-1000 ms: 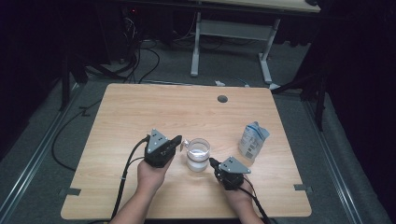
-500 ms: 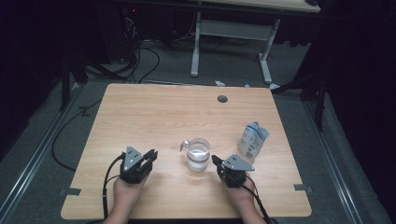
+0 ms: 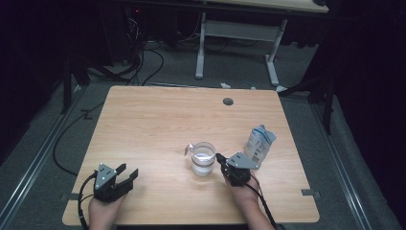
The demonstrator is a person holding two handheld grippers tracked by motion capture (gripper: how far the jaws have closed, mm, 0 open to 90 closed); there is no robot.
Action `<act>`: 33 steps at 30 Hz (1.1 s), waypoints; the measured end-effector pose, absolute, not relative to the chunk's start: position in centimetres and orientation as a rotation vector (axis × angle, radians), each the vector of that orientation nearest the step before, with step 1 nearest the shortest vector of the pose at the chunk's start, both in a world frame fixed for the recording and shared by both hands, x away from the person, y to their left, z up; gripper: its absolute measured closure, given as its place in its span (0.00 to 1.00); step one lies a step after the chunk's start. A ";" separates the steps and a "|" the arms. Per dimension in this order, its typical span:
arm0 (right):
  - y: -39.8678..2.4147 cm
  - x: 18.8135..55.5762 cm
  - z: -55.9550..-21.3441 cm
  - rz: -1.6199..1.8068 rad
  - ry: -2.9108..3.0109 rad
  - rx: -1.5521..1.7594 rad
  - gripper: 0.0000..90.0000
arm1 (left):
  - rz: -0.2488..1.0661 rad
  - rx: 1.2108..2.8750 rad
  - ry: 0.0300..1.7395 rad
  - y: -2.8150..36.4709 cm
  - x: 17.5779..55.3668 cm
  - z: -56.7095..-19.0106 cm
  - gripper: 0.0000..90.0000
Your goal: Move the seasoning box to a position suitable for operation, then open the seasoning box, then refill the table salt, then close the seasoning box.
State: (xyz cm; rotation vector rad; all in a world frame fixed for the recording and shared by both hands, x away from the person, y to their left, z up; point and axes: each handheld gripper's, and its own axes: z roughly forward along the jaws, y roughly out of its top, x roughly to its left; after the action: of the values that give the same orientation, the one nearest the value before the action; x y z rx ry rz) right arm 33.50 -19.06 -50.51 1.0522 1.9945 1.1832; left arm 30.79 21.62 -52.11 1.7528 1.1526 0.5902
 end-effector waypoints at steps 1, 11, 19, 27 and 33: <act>-19.1 33.5 -50.5 1.184 1.994 1.053 1.00 | 0.587 1.748 1.159 21.7 30.8 -52.1 0.51; -18.8 32.5 -50.2 1.194 2.000 1.029 1.00 | 0.576 1.740 1.166 21.9 30.9 -52.3 0.50; -18.1 31.6 -50.3 1.210 2.012 1.005 1.00 | 0.571 1.732 1.167 21.9 30.8 -52.3 0.50; -17.0 30.8 -50.3 1.229 2.038 0.963 1.00 | 0.568 1.727 1.170 22.1 30.8 -52.3 0.49; -16.1 30.4 -50.1 1.246 2.052 0.931 1.00 | 0.567 1.722 1.173 22.3 30.8 -52.3 0.49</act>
State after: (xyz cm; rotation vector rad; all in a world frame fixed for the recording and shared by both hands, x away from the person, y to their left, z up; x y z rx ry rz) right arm 30.45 -16.11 -50.14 0.9306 2.0521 1.2457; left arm 30.79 22.26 -52.35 1.7224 1.1730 0.5672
